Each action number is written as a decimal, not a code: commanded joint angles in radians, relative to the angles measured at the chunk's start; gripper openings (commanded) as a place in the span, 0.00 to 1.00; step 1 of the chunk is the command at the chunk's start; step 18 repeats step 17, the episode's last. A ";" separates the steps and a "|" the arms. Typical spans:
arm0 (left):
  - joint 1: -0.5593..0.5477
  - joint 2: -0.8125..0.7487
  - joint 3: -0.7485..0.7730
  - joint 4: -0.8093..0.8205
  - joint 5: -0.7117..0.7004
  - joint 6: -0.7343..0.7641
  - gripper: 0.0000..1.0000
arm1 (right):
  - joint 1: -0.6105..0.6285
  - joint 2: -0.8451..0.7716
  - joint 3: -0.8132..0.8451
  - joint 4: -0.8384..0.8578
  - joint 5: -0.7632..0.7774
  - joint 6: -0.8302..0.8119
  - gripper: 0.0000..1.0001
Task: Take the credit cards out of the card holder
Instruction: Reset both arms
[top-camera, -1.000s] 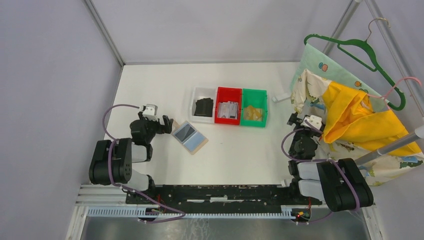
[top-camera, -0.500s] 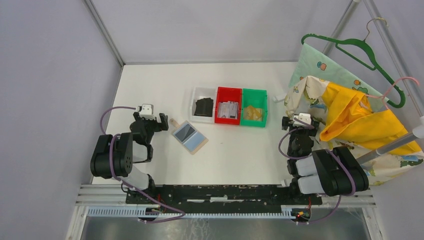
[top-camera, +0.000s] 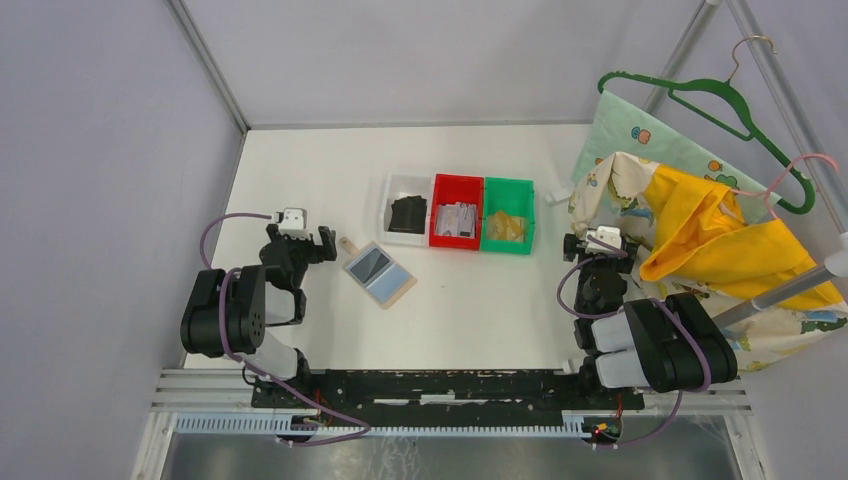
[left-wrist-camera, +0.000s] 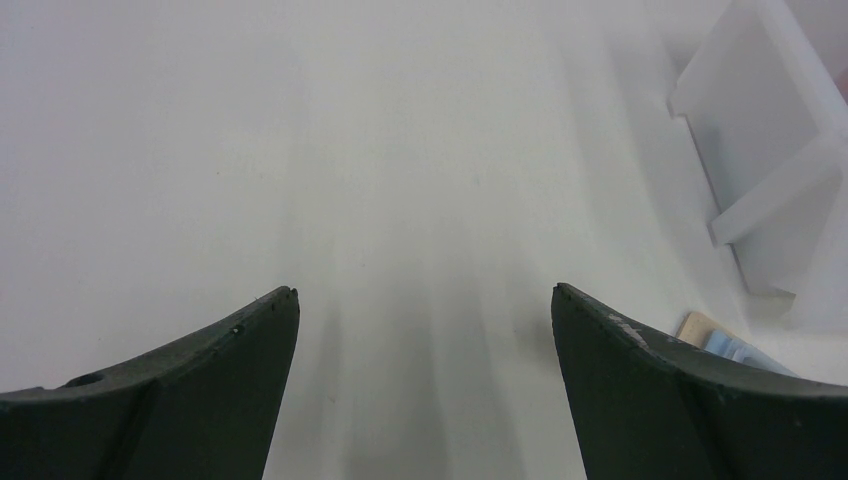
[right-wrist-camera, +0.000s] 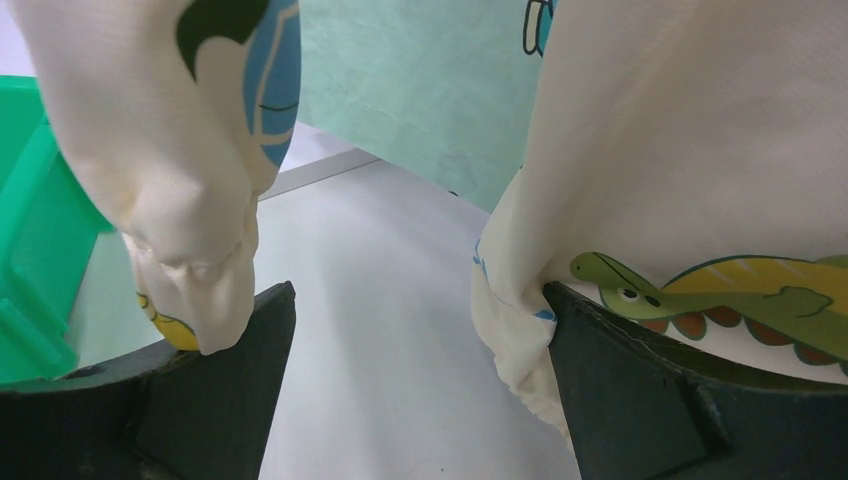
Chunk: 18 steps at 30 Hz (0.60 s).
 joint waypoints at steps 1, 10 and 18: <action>0.004 -0.004 0.013 0.074 -0.022 0.008 1.00 | -0.004 -0.012 -0.114 0.022 -0.001 0.011 0.98; 0.004 -0.003 0.013 0.074 -0.021 0.008 1.00 | -0.003 -0.009 -0.114 0.028 -0.004 0.011 0.98; 0.004 -0.004 0.013 0.074 -0.022 0.008 1.00 | -0.003 -0.010 -0.115 0.024 -0.007 0.012 0.98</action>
